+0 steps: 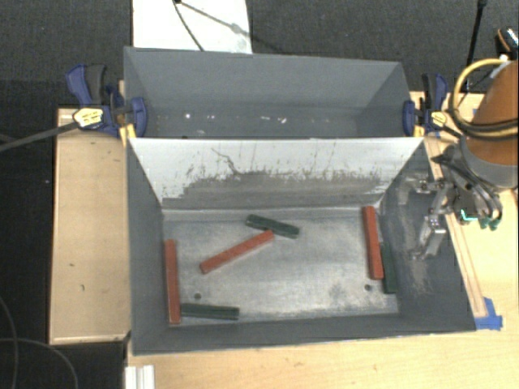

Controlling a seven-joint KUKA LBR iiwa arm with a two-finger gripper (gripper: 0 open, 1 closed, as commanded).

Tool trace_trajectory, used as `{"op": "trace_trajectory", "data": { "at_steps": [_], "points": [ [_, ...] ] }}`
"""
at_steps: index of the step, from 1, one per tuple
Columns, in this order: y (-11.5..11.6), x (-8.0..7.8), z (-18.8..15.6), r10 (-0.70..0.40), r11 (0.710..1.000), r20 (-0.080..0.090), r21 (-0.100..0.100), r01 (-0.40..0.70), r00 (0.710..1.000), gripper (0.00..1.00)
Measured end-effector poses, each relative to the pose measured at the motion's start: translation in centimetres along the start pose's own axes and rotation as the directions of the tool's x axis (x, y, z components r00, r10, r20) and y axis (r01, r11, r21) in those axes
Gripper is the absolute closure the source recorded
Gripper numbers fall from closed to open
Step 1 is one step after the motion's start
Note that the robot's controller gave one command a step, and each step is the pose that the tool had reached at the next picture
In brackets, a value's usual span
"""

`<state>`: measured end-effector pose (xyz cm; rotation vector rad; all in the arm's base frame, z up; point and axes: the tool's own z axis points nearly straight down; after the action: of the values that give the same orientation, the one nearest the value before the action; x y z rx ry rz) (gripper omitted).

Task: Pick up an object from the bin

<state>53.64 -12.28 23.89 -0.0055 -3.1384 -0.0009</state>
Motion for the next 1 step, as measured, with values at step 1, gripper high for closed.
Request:
{"op": "trace_trajectory", "data": {
  "at_steps": [1],
  "points": [
    [5.83, -5.63, 7.67, -0.131, 0.991, 0.001, -0.003, 0.131, 0.991, 0.00]
  ]
}}
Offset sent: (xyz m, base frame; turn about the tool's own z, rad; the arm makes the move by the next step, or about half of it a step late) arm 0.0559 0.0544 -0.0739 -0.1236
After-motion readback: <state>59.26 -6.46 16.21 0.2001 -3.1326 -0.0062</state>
